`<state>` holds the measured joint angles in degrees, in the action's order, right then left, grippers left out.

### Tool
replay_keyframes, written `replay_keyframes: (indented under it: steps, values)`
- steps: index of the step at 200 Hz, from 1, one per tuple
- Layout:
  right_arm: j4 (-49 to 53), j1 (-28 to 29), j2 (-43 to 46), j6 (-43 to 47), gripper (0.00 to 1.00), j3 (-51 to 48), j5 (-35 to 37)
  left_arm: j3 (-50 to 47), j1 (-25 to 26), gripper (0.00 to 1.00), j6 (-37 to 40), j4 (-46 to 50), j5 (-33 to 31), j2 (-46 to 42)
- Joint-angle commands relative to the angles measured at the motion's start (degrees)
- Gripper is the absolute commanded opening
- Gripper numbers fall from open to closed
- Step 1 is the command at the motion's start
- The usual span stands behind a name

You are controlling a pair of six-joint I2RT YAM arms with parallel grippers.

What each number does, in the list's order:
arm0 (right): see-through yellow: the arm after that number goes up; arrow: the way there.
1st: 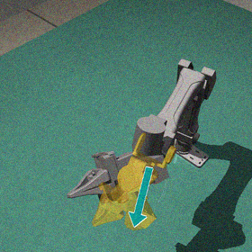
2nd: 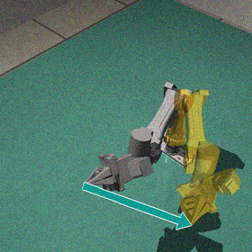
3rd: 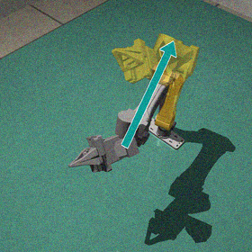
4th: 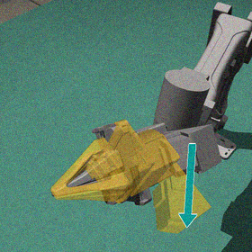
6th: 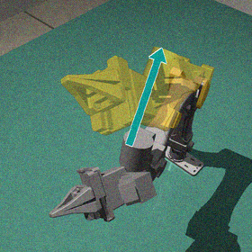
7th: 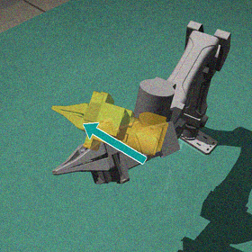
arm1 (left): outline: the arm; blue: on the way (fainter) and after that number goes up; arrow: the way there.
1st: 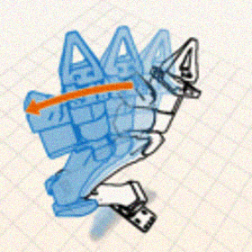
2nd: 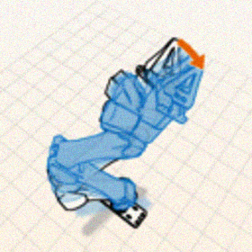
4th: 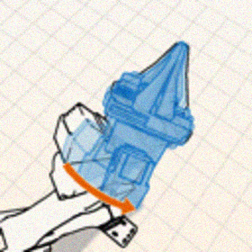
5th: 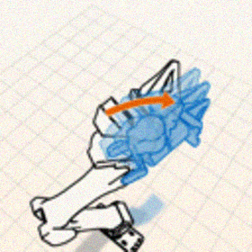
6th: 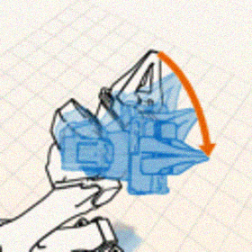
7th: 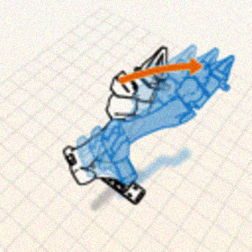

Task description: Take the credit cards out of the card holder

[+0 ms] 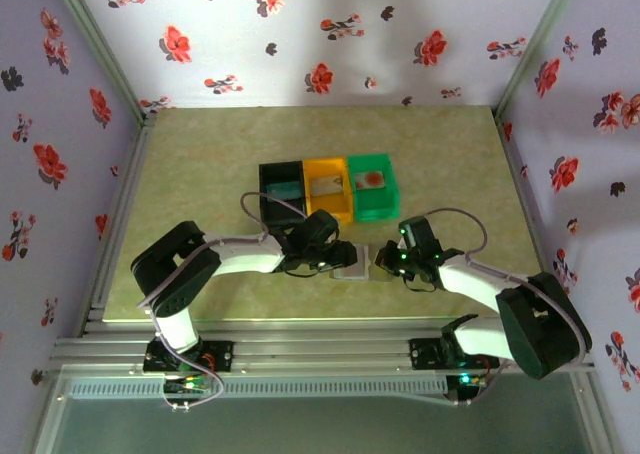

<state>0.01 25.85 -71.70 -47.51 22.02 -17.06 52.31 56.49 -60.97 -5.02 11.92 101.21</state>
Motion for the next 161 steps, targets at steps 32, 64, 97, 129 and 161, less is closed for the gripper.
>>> replay_keyframes:
  steps: [32,64,97,129,161]
  values:
    - [0.16,-0.25,-0.68,0.84,0.0,-0.82,-1.27,1.47,0.73,0.48,1.97,4.52,-3.48,1.0]
    - [0.13,-0.27,-0.94,0.84,0.0,-0.8,-1.46,2.06,0.99,0.48,2.28,4.96,-3.75,1.67]
    - [0.69,-0.27,-0.96,0.76,0.0,-0.58,-1.19,2.79,1.17,0.48,3.0,6.64,-4.85,2.17]
    - [0.88,-0.27,-1.07,0.77,0.0,-0.66,-1.17,3.48,1.43,0.48,3.74,9.31,-6.91,2.25]
    - [0.95,-0.27,-1.07,0.75,0.0,-0.5,-1.4,4.7,1.87,0.49,4.44,11.23,-8.19,2.88]
